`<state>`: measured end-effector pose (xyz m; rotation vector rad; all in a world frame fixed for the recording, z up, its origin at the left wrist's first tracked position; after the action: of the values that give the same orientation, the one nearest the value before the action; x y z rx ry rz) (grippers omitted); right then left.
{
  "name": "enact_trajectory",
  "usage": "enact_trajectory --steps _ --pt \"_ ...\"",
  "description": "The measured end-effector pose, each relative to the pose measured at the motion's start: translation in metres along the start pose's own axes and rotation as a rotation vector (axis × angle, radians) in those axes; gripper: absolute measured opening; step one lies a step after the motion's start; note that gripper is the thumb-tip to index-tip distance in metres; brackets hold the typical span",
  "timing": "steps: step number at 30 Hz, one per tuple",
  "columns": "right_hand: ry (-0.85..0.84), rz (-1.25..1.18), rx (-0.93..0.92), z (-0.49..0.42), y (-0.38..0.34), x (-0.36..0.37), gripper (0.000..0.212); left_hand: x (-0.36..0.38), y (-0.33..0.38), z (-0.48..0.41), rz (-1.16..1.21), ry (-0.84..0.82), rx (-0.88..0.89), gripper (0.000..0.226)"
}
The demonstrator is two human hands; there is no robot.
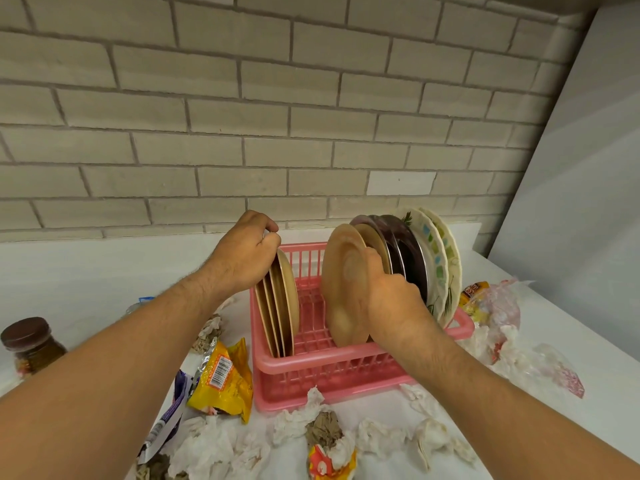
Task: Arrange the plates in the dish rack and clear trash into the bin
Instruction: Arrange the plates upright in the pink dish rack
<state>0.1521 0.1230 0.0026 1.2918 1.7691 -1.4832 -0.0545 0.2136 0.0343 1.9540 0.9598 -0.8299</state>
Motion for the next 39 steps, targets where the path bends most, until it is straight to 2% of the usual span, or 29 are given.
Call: enact_trajectory --steps 9,12,16,19,22,25,30,35,39 --pt "-0.059 0.006 0.068 0.005 0.0 -0.014 0.07 -0.001 -0.002 0.001 -0.012 0.005 0.007 0.028" --pt "-0.043 0.015 0.041 0.012 -0.006 -0.03 0.055 -0.001 -0.002 0.002 -0.016 0.004 0.004 0.028" --pt "0.05 0.057 -0.083 0.019 -0.02 -0.046 0.039 -0.001 -0.002 0.004 0.01 -0.002 -0.001 0.029" --pt "-0.019 -0.153 -0.185 0.029 -0.034 -0.034 0.038 -0.001 -0.002 0.006 0.035 0.012 -0.011 0.032" --pt "-0.12 -0.391 -0.212 0.035 -0.045 -0.008 0.036 -0.001 -0.002 0.008 0.061 0.049 -0.026 0.028" --pt "-0.119 -0.406 -0.277 0.034 -0.053 0.013 0.038 -0.001 0.001 0.01 0.086 0.101 -0.042 0.022" --pt "-0.052 -0.44 -0.327 0.033 -0.06 0.032 0.026 0.001 0.004 0.013 0.083 0.171 -0.079 0.026" --pt "-0.027 -0.534 -0.318 0.029 -0.062 0.035 0.035 -0.006 0.001 0.011 0.164 0.109 -0.072 0.031" --pt "-0.037 -0.509 -0.32 0.025 -0.067 0.035 0.032 -0.008 -0.006 0.011 0.152 0.066 -0.038 0.03"
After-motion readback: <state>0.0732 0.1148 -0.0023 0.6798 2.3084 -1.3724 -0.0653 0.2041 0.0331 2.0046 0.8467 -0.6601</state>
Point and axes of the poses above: each hand's wrist, its own z-axis away from the middle knuckle, its own x-axis out of the palm, y = z × x, the point moved 2 cm from there along -z, towards the middle knuckle, and after that the axes turned 15 degrees about -z, right-handed, at the moved point
